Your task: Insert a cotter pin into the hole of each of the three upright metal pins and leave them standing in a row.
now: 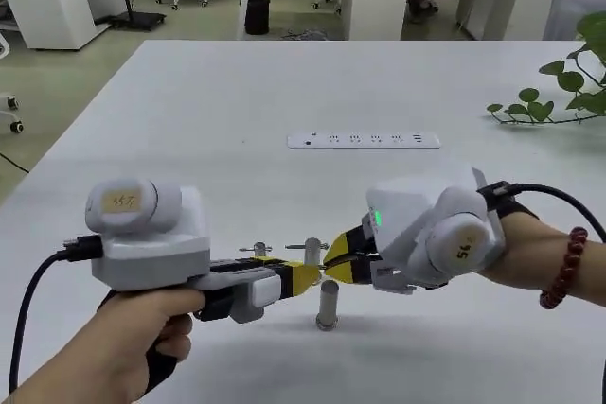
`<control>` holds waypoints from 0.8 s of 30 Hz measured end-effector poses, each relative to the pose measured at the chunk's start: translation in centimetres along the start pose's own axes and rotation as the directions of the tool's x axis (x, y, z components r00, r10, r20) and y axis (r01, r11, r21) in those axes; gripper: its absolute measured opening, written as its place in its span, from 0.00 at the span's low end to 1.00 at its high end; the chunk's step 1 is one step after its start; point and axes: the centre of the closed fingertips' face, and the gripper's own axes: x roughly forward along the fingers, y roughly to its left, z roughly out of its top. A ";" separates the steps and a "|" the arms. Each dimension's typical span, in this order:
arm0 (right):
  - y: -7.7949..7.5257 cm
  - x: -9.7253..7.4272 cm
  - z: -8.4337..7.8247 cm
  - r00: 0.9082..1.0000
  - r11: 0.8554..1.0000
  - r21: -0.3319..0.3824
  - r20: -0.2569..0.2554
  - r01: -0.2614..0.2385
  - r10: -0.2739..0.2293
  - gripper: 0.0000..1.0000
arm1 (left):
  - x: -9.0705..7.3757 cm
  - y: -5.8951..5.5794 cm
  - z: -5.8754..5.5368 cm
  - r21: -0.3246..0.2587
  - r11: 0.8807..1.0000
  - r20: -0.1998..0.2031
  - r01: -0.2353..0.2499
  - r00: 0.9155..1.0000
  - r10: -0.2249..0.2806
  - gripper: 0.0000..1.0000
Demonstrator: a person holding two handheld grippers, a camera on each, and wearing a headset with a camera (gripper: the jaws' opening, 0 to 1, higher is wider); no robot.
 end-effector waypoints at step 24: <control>0.0 0.0 0.9 1.000 1.000 -0.003 0.021 0.012 -0.012 0.00 | 0.4 0.0 -0.1 0.036 0.999 0.001 0.001 1.000 -0.001 0.00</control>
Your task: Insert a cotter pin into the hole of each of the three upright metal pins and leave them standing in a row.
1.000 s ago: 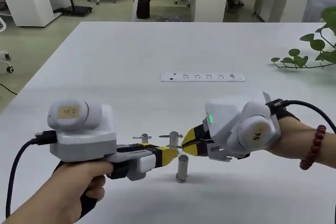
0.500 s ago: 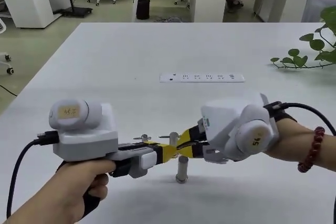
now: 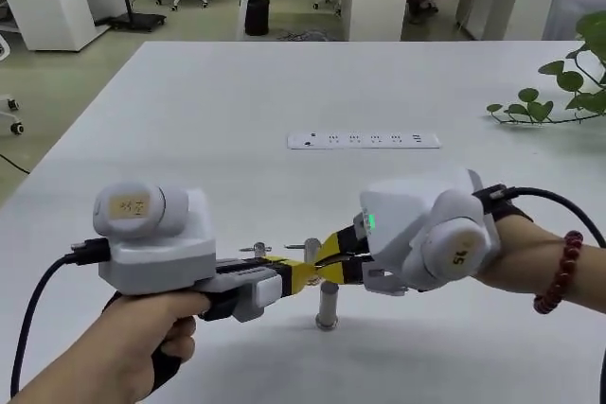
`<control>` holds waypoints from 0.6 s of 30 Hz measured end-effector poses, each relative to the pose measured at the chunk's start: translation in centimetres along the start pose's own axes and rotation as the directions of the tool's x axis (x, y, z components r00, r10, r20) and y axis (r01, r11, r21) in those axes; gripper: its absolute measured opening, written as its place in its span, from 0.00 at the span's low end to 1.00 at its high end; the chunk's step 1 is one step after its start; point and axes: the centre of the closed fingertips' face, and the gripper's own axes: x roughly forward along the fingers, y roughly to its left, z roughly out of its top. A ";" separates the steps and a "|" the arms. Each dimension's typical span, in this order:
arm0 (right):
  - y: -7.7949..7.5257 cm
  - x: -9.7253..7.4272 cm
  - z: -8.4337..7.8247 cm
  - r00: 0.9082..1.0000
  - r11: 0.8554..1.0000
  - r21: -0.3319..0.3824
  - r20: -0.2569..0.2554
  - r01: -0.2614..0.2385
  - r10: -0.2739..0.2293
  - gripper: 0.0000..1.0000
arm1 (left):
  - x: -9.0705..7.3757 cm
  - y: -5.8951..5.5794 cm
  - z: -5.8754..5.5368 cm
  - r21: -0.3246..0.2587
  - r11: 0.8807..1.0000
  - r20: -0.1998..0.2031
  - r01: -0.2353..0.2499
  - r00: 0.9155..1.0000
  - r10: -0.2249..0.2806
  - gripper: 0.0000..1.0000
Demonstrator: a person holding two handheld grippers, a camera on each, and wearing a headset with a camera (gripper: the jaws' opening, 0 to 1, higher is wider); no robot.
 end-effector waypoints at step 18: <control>0.7 -0.1 0.2 0.994 0.958 0.280 0.102 -0.068 0.041 0.01 | -0.2 0.0 -0.5 0.180 0.983 -0.023 0.033 0.999 -0.029 0.00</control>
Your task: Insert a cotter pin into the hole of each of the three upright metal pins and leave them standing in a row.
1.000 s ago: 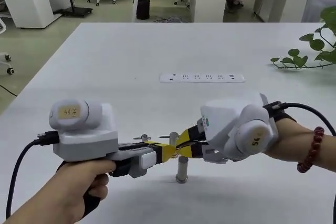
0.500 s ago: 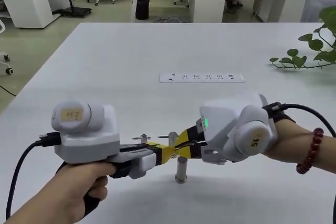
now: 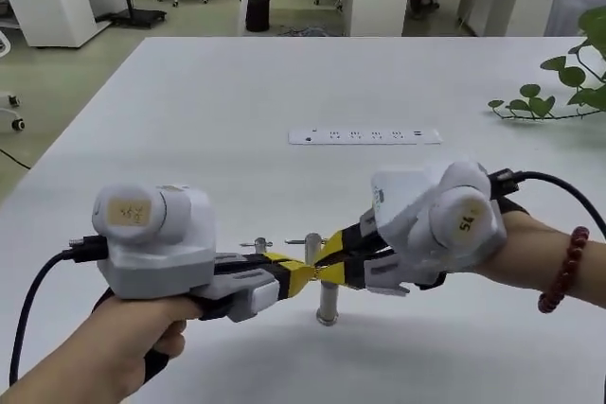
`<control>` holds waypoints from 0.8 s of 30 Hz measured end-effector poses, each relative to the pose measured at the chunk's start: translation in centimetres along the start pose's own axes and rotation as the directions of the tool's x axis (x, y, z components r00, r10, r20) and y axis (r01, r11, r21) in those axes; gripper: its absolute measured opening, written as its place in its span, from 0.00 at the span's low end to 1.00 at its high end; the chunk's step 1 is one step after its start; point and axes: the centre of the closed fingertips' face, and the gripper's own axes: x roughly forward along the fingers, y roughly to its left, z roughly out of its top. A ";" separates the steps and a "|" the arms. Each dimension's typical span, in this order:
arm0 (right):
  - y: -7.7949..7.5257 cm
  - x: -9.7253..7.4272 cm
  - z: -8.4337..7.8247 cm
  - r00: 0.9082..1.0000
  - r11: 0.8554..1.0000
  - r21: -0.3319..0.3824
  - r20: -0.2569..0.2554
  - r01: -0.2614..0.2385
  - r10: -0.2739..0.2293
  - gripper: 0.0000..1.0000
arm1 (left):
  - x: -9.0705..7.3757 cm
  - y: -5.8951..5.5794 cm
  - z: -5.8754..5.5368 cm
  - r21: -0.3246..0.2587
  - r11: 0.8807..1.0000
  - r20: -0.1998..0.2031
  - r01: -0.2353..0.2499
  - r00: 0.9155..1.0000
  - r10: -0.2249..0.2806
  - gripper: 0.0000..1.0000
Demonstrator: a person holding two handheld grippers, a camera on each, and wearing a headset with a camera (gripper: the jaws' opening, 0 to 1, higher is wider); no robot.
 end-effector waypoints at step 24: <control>2.0 -0.8 -0.7 0.975 0.873 0.445 0.178 -0.199 0.132 0.11 | -1.8 -1.6 -1.2 0.186 0.972 0.010 0.140 0.989 -0.144 0.00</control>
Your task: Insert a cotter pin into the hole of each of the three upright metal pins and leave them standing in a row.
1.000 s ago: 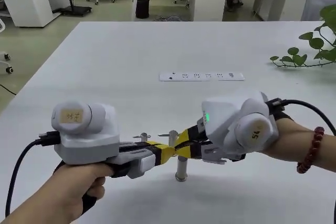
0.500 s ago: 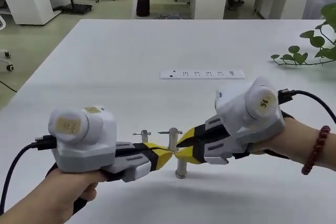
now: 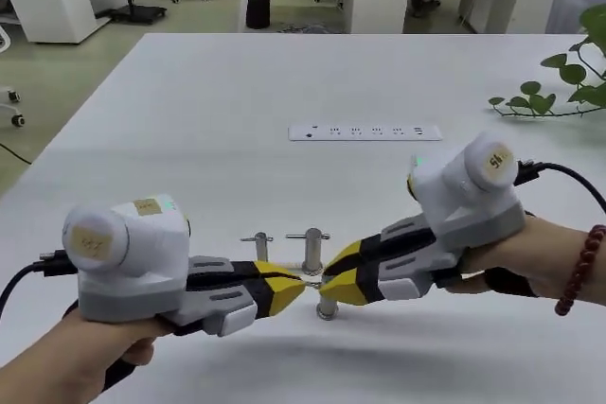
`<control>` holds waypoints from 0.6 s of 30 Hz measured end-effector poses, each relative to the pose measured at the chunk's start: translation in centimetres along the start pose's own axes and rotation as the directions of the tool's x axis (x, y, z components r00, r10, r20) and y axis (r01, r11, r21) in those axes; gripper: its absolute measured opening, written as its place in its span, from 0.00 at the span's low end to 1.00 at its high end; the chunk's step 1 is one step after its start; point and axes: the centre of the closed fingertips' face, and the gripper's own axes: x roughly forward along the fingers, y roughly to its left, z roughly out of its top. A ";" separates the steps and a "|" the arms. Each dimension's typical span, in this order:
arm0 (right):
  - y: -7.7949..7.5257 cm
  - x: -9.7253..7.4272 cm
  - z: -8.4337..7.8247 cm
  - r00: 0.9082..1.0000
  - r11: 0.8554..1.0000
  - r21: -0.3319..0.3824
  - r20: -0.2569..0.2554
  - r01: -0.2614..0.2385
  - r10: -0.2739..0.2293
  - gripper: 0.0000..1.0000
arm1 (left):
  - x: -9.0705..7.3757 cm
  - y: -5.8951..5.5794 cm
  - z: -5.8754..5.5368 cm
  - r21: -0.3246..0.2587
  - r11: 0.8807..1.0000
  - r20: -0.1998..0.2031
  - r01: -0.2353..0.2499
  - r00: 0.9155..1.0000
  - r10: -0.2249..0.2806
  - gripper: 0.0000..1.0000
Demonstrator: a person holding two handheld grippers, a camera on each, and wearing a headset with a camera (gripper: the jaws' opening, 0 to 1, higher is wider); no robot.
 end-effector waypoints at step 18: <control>2.8 0.5 -1.0 0.990 0.990 0.026 -0.004 -0.139 0.140 0.07 | -0.2 -2.9 -0.3 -0.007 0.992 0.010 0.129 0.992 -0.129 0.00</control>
